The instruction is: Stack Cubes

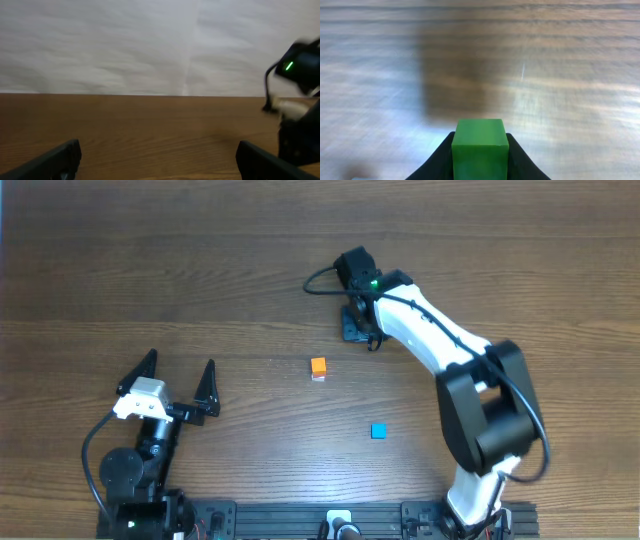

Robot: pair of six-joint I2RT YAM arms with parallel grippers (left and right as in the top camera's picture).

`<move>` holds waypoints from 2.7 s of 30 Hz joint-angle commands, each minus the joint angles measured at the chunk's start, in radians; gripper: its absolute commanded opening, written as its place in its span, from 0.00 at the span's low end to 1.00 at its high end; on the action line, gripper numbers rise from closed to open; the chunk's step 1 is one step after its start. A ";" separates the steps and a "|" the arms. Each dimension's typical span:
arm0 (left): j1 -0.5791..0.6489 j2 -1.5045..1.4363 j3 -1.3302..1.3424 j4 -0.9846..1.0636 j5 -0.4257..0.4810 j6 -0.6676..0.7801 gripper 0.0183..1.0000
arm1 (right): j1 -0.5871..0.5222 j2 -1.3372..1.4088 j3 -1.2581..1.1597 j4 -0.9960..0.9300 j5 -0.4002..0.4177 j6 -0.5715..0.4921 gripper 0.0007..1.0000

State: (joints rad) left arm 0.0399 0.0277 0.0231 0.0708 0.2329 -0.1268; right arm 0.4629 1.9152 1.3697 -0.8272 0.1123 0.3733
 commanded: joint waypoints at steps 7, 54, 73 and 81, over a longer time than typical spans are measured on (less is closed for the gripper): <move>0.005 -0.005 -0.008 0.005 0.005 0.016 1.00 | 0.250 -0.277 0.057 -0.167 0.055 0.168 0.20; 0.005 -0.005 -0.008 0.005 0.005 0.016 1.00 | 0.301 -0.084 0.057 -0.160 0.010 0.291 0.19; 0.005 -0.005 -0.008 0.005 0.005 0.016 1.00 | 0.296 -0.074 0.057 -0.152 0.017 0.291 0.20; 0.005 -0.005 -0.008 0.005 0.005 0.016 1.00 | 0.296 -0.050 0.057 -0.150 0.017 0.292 0.23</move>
State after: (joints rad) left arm 0.0399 0.0277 0.0231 0.0704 0.2329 -0.1268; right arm 0.7662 1.8477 1.4231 -0.9825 0.1081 0.6613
